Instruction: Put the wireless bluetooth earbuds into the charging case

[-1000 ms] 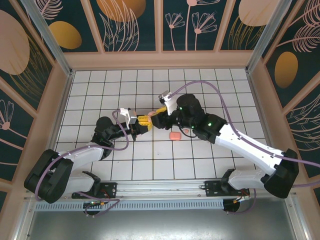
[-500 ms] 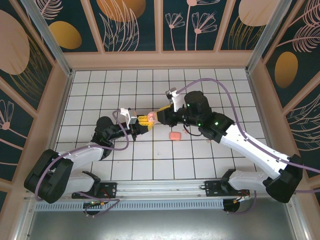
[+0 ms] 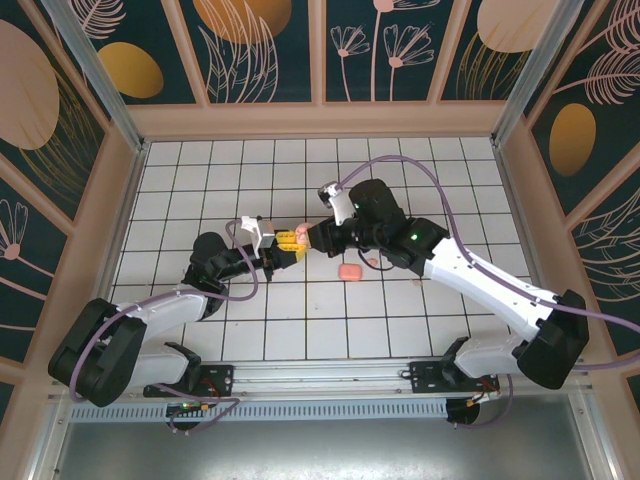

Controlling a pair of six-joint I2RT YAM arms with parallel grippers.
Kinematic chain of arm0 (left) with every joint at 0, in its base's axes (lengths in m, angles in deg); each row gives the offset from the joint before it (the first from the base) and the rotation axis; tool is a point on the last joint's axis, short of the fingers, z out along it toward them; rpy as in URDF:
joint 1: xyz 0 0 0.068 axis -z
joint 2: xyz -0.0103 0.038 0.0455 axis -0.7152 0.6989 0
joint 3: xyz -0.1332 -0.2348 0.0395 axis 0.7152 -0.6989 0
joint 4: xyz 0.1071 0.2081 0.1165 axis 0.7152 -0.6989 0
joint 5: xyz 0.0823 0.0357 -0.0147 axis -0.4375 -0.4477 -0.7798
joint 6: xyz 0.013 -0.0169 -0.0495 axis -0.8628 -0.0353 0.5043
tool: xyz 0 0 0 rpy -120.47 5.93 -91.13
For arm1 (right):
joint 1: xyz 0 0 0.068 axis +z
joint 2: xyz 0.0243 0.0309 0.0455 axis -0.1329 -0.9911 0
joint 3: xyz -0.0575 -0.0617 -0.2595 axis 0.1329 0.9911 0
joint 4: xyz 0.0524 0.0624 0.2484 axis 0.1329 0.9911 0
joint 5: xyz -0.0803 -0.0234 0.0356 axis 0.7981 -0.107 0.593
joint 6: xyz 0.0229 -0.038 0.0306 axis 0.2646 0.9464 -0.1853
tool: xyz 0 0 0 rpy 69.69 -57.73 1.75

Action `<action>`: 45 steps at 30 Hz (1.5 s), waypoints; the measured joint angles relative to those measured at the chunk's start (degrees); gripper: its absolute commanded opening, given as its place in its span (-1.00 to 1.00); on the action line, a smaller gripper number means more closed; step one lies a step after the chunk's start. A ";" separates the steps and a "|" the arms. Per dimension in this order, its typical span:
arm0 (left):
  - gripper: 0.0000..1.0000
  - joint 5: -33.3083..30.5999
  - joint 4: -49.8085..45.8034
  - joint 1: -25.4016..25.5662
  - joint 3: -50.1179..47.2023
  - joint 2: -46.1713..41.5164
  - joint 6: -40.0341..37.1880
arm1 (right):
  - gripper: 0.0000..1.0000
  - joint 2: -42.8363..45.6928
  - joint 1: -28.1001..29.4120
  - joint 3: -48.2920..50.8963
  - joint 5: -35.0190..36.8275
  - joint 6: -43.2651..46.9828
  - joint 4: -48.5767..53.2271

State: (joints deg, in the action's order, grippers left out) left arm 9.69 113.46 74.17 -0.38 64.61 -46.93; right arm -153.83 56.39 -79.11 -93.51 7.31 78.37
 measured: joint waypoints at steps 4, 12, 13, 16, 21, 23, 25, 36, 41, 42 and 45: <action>-0.77 0.00 -0.20 0.02 0.00 0.00 -0.02 | -0.64 -0.59 0.63 -0.44 0.11 0.00 0.52; -0.77 -0.02 -1.44 0.02 0.00 0.00 -0.39 | -0.47 -0.09 0.31 -0.46 1.40 -0.09 3.02; -0.77 -0.07 -1.60 0.00 0.00 0.00 -0.57 | -0.47 0.35 -0.15 -0.46 1.18 -0.33 3.37; -0.77 -0.22 -2.05 0.00 0.00 0.00 -1.03 | -0.48 2.08 -3.39 -0.46 0.35 -1.57 5.07; -0.77 -0.26 -2.29 0.02 0.00 0.07 -1.33 | -0.47 5.14 -14.23 1.92 -0.28 -5.53 9.44; -0.78 -0.28 -2.32 0.02 0.00 0.20 -1.38 | -0.47 6.36 -19.34 5.29 -1.03 -7.15 11.58; -0.77 -0.33 -2.38 0.02 0.00 0.44 -1.51 | -0.45 6.78 -24.55 9.25 -1.27 -8.70 14.53; -0.77 -1.09 -2.51 0.00 0.15 1.42 -1.57 | -0.37 4.85 -42.12 24.98 -0.35 -9.46 23.47; -0.77 -1.09 -2.56 0.00 0.22 1.70 -1.70 | -0.31 0.31 -43.10 26.10 0.52 -9.44 23.34; -0.77 -1.09 -2.58 0.02 0.22 1.68 -1.73 | -0.30 -0.39 -43.10 26.10 0.72 -9.44 23.04; -0.76 -1.09 -2.75 0.02 0.22 1.68 -1.75 | -0.30 -2.14 -43.17 26.10 0.85 -9.44 21.79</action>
State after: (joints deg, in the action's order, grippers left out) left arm 8.60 110.70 74.20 -0.16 66.29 -48.68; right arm -155.97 13.22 -53.01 -92.66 -2.14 100.16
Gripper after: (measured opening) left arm 0.156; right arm 0.349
